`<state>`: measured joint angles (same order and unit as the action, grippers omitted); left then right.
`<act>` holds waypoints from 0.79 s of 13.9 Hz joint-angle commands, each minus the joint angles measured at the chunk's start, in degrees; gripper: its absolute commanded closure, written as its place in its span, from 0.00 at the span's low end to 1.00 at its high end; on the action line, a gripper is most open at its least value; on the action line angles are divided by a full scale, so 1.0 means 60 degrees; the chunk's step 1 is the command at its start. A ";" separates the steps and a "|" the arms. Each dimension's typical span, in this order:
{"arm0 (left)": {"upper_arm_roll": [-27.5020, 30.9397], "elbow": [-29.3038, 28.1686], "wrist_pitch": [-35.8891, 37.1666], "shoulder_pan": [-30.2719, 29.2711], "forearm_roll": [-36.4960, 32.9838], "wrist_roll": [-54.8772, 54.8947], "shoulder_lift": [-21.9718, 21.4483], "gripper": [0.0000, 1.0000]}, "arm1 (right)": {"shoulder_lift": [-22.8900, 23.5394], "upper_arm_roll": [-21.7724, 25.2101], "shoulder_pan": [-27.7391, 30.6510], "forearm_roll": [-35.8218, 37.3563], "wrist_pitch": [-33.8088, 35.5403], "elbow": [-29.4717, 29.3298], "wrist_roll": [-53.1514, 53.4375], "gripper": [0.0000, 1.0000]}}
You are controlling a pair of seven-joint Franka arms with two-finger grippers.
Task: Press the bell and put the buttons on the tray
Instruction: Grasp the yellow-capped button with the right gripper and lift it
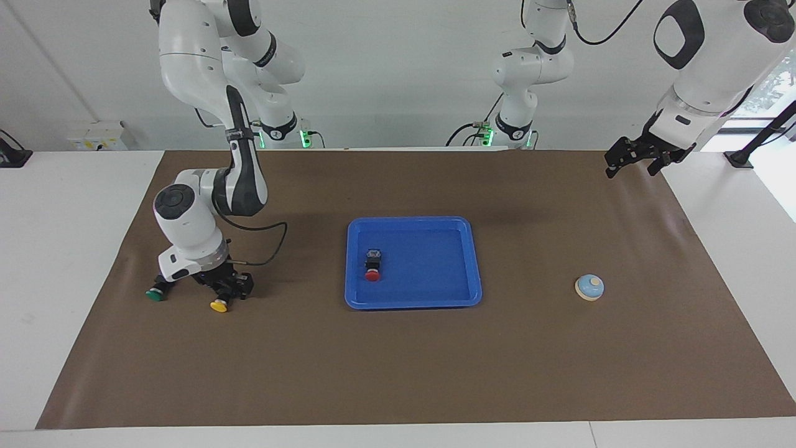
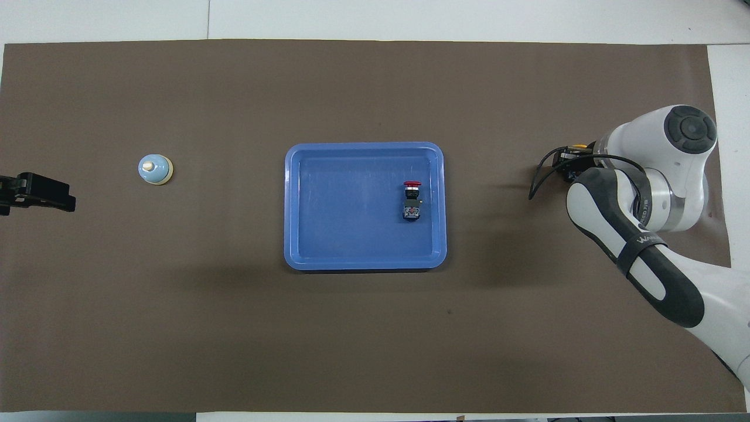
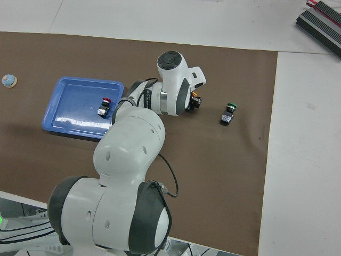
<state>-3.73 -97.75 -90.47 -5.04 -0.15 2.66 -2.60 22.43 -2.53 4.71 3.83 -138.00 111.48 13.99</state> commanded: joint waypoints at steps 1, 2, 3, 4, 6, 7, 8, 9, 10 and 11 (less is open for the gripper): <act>-0.0037 -0.0086 0.0020 -0.0082 0.0084 -0.0019 -0.0138 0.00 | -0.0119 -0.0077 0.0035 0.0109 -0.0014 0.0244 -0.0251 1.00; -0.0037 -0.0086 0.0020 -0.0082 0.0084 -0.0019 -0.0138 0.00 | -0.0119 -0.0077 0.0035 0.0109 0.0088 0.0128 -0.0251 1.00; -0.0037 -0.0086 0.0020 -0.0082 0.0084 -0.0019 -0.0138 0.00 | -0.0119 -0.0091 0.0006 0.0109 0.0307 -0.0004 -0.0251 1.00; -0.0037 -0.0086 0.0020 -0.0082 0.0084 -0.0019 -0.0138 0.00 | -0.0134 -0.0120 -0.0110 0.0109 0.0642 -0.0252 -0.0251 1.00; -0.0037 -0.0086 0.0020 -0.0082 0.0084 -0.0019 -0.0138 0.00 | -0.0134 -0.0121 -0.0520 0.0095 0.1636 -0.1041 -0.0135 1.00; -0.0037 -0.0086 0.0020 -0.0082 0.0084 -0.0019 -0.0138 0.00 | -0.0134 -0.0135 -0.0812 0.0051 0.2120 -0.1480 -0.0076 1.00; -0.0037 -0.0086 0.0020 -0.0068 0.0084 -0.0019 -0.0138 0.00 | -0.0134 -0.0135 -0.1177 0.0036 0.2662 -0.1949 0.0215 1.00; -0.0037 -0.0086 0.0020 -0.0082 0.0084 -0.0019 -0.0138 0.00 | -0.0134 -0.0135 -0.1558 -0.0022 0.3175 -0.2389 0.0710 1.00; -0.0037 -0.0086 0.0020 -0.0082 0.0084 -0.0019 -0.0138 0.00 | -0.0105 -0.0135 -0.1939 -0.0052 0.3499 -0.2741 0.1223 1.00; -0.0037 -0.0086 0.0020 -0.0082 0.0084 -0.0019 -0.0138 0.00 | -0.0047 -0.0135 -0.2406 -0.0052 0.3807 -0.3049 0.1779 1.00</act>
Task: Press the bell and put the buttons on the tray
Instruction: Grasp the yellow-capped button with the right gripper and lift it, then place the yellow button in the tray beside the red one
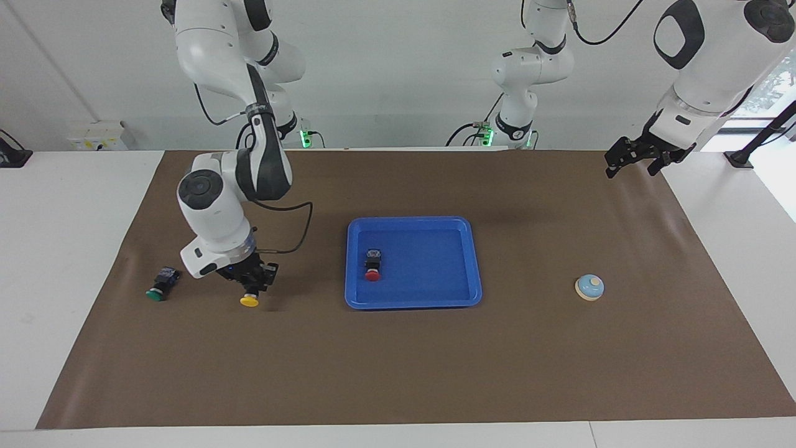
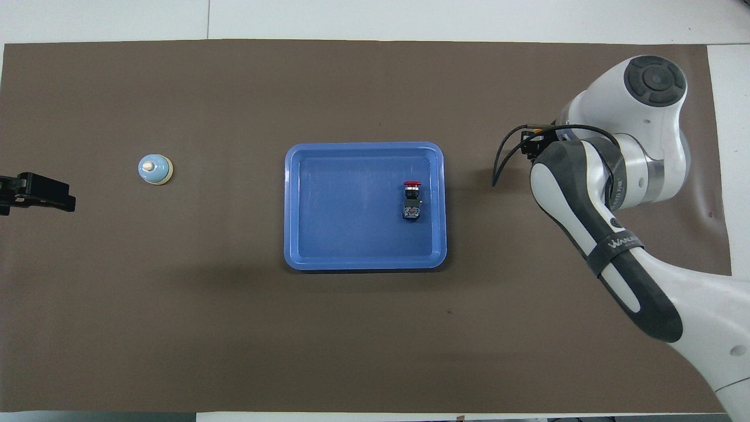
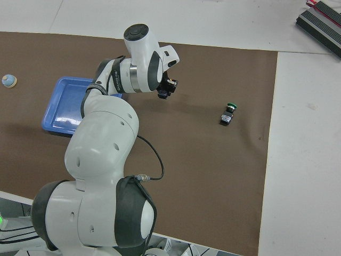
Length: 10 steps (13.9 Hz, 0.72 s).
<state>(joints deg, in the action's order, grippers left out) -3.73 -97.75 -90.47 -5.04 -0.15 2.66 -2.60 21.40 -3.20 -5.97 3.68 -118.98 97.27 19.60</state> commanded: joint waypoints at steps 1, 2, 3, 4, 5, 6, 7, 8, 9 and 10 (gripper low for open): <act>-0.0037 -0.0086 0.0020 -0.0082 0.0084 -0.0019 -0.0138 0.00 | 0.0154 -0.0023 -0.1109 -0.0028 0.0829 -0.0916 0.1270 1.00; -0.0037 -0.0086 0.0020 -0.0082 0.0084 -0.0019 -0.0138 0.00 | 0.0169 -0.0023 -0.1535 -0.0042 0.0889 -0.1005 0.1565 1.00; -0.0037 -0.0086 0.0020 -0.0082 0.0084 -0.0019 -0.0138 0.00 | 0.0169 -0.0038 -0.1930 -0.0086 0.0846 -0.1035 0.1857 1.00; -0.0037 -0.0086 0.0020 -0.0082 0.0084 -0.0019 -0.0138 0.00 | 0.0169 -0.0038 -0.2340 -0.0347 0.0788 -0.1035 0.2295 1.00; -0.0037 -0.0086 0.0020 -0.0082 0.0084 -0.0019 -0.0138 0.00 | 0.0184 -0.0023 -0.2823 -0.0567 0.0715 -0.1035 0.2822 1.00; -0.0037 -0.0086 0.0020 -0.0068 0.0084 -0.0019 -0.0138 0.00 | 0.0271 -0.0023 -0.3248 -0.0584 0.0656 -0.1035 0.3364 1.00; -0.0037 -0.0086 0.0020 -0.0082 0.0084 -0.0019 -0.0138 0.00 | 0.0373 -0.0023 -0.3543 -0.0570 0.0452 -0.1035 0.3688 1.00; -0.0037 -0.0086 0.0020 -0.0082 0.0084 -0.0019 -0.0138 0.00 | 0.0519 -0.0023 -0.3821 -0.0584 0.0204 -0.1035 0.3894 1.00; -0.0037 -0.0086 0.0020 -0.0068 0.0084 -0.0019 -0.0138 0.00 | 0.0724 -0.0023 -0.4042 -0.0555 0.0013 -0.1021 0.4085 1.00; -0.0037 -0.0086 0.0020 -0.0068 0.0084 -0.0019 -0.0138 0.00 | 0.0929 -0.0023 -0.4247 -0.0555 -0.0207 -0.0977 0.4218 1.00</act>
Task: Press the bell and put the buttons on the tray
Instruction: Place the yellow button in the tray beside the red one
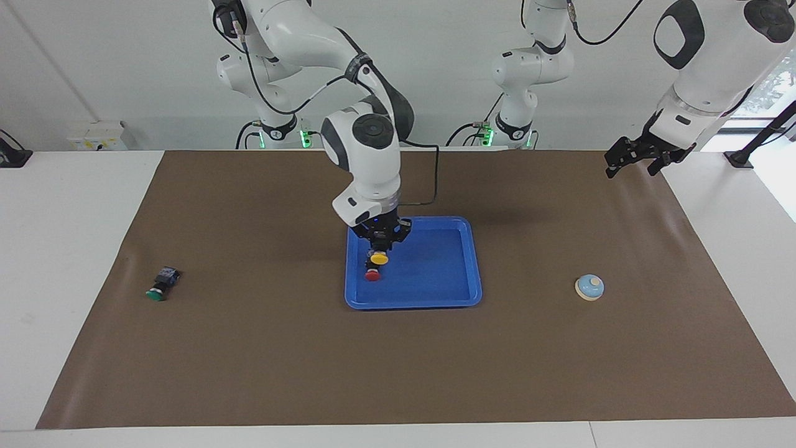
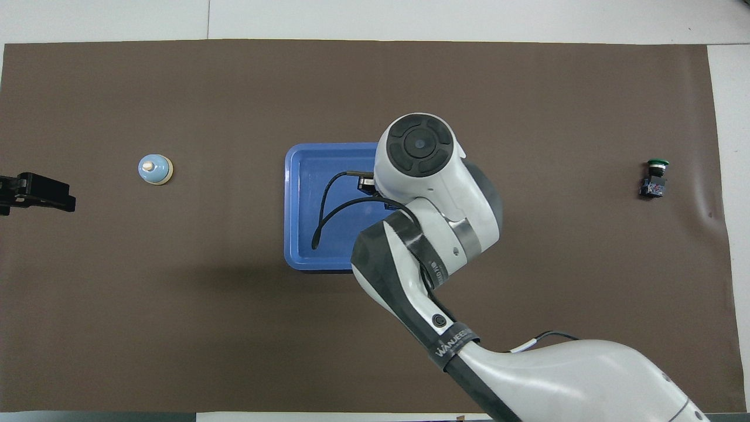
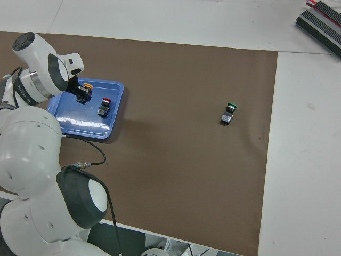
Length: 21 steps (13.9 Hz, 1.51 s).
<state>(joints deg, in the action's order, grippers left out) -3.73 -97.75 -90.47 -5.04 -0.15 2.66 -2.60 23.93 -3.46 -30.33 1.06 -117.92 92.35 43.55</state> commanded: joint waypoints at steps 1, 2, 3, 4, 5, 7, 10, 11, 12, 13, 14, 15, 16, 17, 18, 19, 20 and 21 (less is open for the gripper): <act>-0.0037 -0.0086 0.0020 -0.0068 0.0084 -0.0019 -0.0138 0.00 | 0.0625 0.0020 -0.0320 -0.0089 -0.0676 -0.0055 0.0285 1.00; -0.0037 -0.0086 0.0020 -0.0082 0.0084 -0.0019 -0.0138 0.00 | 0.0699 0.0035 -0.0350 -0.0074 -0.1012 0.0193 0.0286 1.00; -0.0037 -0.0086 0.0020 -0.0068 0.0084 -0.0019 -0.0138 0.00 | 0.0685 0.0020 -0.0351 -0.0059 -0.1436 0.0500 0.0257 1.00; -0.0037 -0.0086 0.0020 -0.0082 0.0084 -0.0019 -0.0138 0.00 | 0.0700 0.0020 -0.0336 -0.0030 -0.1701 0.0735 0.0256 1.00; -0.0037 -0.0086 0.0020 -0.0082 0.0084 -0.0019 -0.0138 0.00 | 0.0700 0.0020 -0.0351 -0.0015 -0.1878 0.0882 0.0256 1.00; -0.0037 -0.0086 0.0020 -0.0082 0.0084 -0.0019 -0.0138 0.00 | 0.0627 0.0020 -0.0423 -0.0015 -0.2128 0.1219 0.0271 1.00; -0.0037 -0.0086 0.0020 -0.0082 0.0084 -0.0019 -0.0138 0.00 | 0.0597 0.0020 -0.0512 -0.0030 -0.2085 0.1294 0.0373 0.99; -0.0037 -0.0086 0.0020 -0.0082 0.0084 -0.0019 -0.0138 0.00 | 0.0597 0.0035 -0.0512 -0.0030 -0.2056 0.1250 0.0504 0.29; -0.0037 -0.0086 0.0020 -0.0082 0.0084 -0.0019 -0.0138 0.00 | 0.0597 0.0035 -0.0526 -0.0030 -0.1939 0.1148 0.0650 0.00; -0.0037 -0.0086 0.0020 -0.0082 0.0084 -0.0019 -0.0138 0.00 | 0.0583 0.0049 -0.0512 -0.0030 -0.1764 0.1046 0.0826 0.00; -0.0037 -0.0086 0.0020 -0.0082 0.0084 -0.0019 -0.0138 0.00 | 0.0568 0.0064 -0.0439 -0.0015 -0.1458 0.0827 0.0900 0.00; -0.0037 -0.0086 0.0020 -0.0082 0.0084 -0.0019 -0.0138 0.00 | 0.0496 0.0093 -0.0308 -0.0030 -0.0976 0.0564 0.0886 0.00; -0.0037 -0.0086 0.0020 -0.0068 0.0084 -0.0019 -0.0138 0.00 | 0.0292 0.0108 -0.0075 -0.0030 -0.0565 0.0358 0.0872 0.00; -0.0037 -0.0086 0.0020 -0.0082 0.0084 -0.0019 -0.0138 0.00 | 0.0043 0.0108 0.0319 -0.0015 -0.0358 0.0327 0.0814 0.00; -0.0037 -0.0086 0.0020 -0.0082 0.0084 -0.0019 -0.0138 0.00 | -0.0264 0.0093 0.0802 -0.0001 -0.0182 0.0327 0.0726 0.00; -0.0037 -0.0086 0.0020 -0.0068 0.0084 -0.0019 -0.0138 0.00 | -0.0513 0.0093 0.1213 0.0000 0.0023 0.0327 0.0392 0.00; -0.0037 -0.0086 0.0020 -0.0082 0.0084 -0.0019 -0.0138 0.00 | -0.0733 0.0093 0.1666 0.0000 0.0271 0.0341 -0.0206 0.00; -0.0037 -0.0086 0.0020 -0.0082 0.0084 -0.0019 -0.0138 0.00 | -0.0895 0.0108 0.2106 0.0000 0.0462 0.0342 -0.0647 0.00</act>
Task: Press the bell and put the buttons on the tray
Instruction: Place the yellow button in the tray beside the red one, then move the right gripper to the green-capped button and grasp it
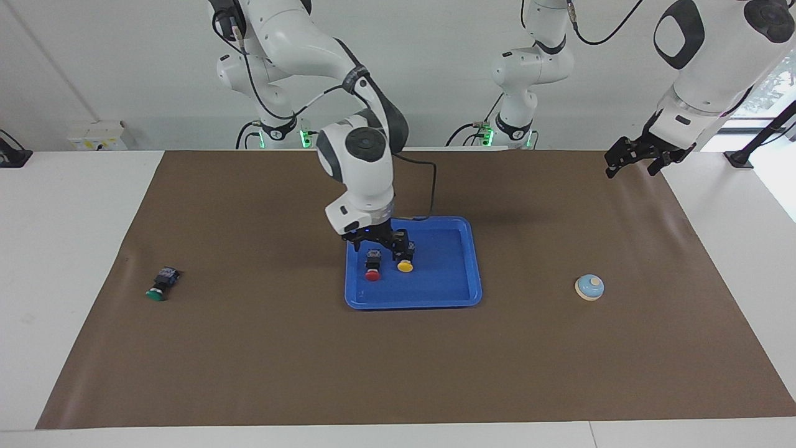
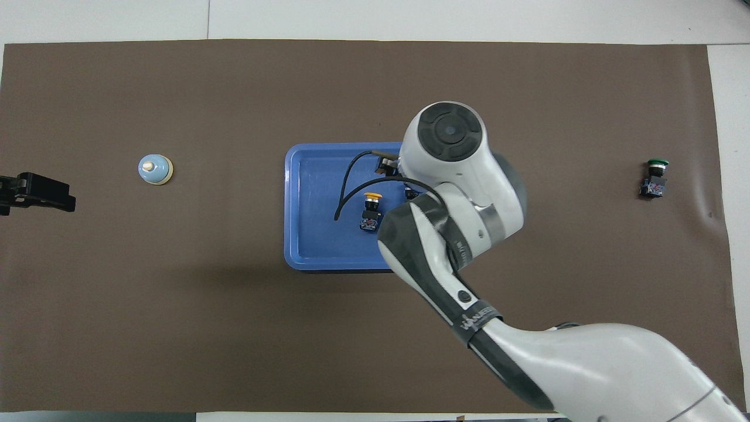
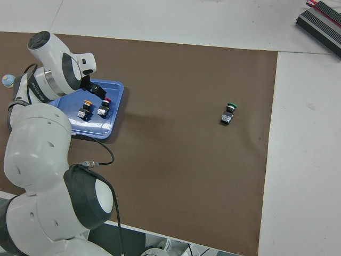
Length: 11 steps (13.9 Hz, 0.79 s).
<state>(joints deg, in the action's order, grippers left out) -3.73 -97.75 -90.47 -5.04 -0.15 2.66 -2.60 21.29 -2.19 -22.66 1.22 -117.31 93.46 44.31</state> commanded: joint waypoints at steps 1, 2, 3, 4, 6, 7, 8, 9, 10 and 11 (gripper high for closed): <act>-0.0037 -0.0086 0.0020 -0.0082 0.0084 -0.0019 -0.0138 0.00 | -0.0573 -0.0104 0.1354 -0.0013 0.0551 0.0155 -0.1185 0.00; -0.0037 -0.0086 0.0020 -0.0082 0.0084 -0.0019 -0.0138 0.00 | -0.0647 -0.0104 0.1852 0.0002 0.0668 0.0155 -0.1798 0.00; -0.0037 -0.0086 0.0020 -0.0082 0.0084 -0.0019 -0.0138 0.00 | -0.0662 -0.0089 0.2379 0.0017 0.0815 0.0155 -0.2616 0.00; -0.0037 -0.0086 0.0020 -0.0082 0.0084 -0.0019 -0.0138 0.00 | -0.0662 -0.0074 0.2878 0.0147 0.0860 0.0170 -0.3393 0.00; -0.0037 -0.0086 0.0020 -0.0068 0.0084 -0.0019 -0.0138 0.00 | -0.0662 -0.0060 0.3816 0.0558 0.0875 0.0286 -0.4568 0.00; -0.0037 -0.0086 0.0020 -0.0068 0.0084 -0.0019 -0.0138 0.00 | -0.0677 -0.0045 0.4241 0.0588 0.0846 0.0374 -0.4921 0.00; -0.0037 -0.0086 0.0020 -0.0068 0.0084 -0.0019 -0.0138 0.00 | -0.0764 -0.0045 0.4651 0.0777 0.0671 0.0665 -0.5417 0.00; -0.0037 -0.0086 0.0020 -0.0082 0.0084 -0.0019 -0.0138 0.00 | -0.0823 -0.0045 0.5076 0.1011 0.0235 0.0972 -0.5843 0.00; -0.0037 -0.0086 0.0020 -0.0068 0.0084 -0.0019 -0.0138 0.00 | -0.0838 -0.0045 0.5500 0.1143 -0.0292 0.1324 -0.6137 0.00; -0.0037 -0.0086 0.0020 -0.0082 0.0084 -0.0019 -0.0138 0.00 | -0.0824 -0.0045 0.5867 0.1174 -0.0718 0.1603 -0.6300 0.00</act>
<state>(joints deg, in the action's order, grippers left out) -3.73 -97.75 -90.47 -5.04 -0.15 2.66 -2.60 17.77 -1.70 8.71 6.76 -116.51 97.93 9.20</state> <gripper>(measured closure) 0.000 0.000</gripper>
